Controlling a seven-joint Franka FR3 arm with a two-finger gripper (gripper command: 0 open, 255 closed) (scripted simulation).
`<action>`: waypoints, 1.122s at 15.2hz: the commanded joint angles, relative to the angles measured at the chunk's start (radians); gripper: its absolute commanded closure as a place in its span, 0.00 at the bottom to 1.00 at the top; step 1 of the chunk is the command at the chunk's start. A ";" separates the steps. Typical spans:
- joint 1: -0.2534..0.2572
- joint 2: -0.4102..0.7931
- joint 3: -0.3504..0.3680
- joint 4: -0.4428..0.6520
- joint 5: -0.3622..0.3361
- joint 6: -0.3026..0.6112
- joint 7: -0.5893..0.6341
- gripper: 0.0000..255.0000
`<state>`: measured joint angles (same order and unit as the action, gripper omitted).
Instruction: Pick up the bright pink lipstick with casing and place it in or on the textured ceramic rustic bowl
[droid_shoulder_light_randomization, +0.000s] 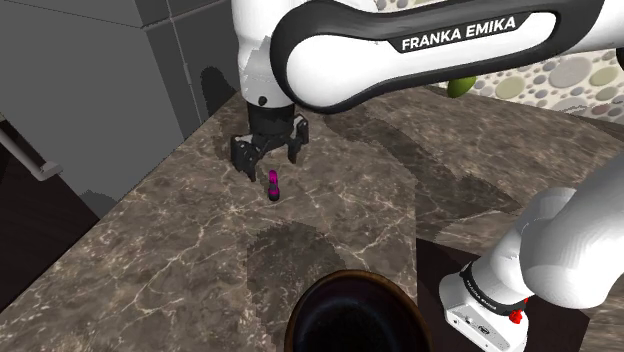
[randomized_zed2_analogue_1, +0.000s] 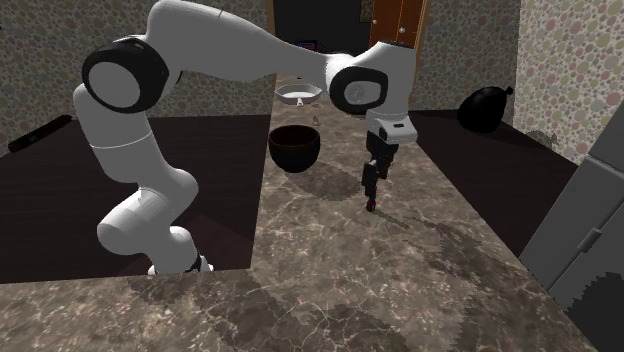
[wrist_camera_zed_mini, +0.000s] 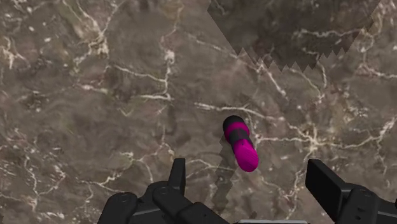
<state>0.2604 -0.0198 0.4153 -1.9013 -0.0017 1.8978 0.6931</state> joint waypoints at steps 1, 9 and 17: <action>0.002 0.011 0.002 -0.014 -0.005 0.025 0.005 0.00; 0.003 0.024 0.003 -0.061 -0.011 0.085 0.009 0.00; 0.002 0.024 0.003 -0.061 -0.011 0.084 0.009 1.00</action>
<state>0.2629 0.0043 0.4182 -1.9617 -0.0126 1.9823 0.7022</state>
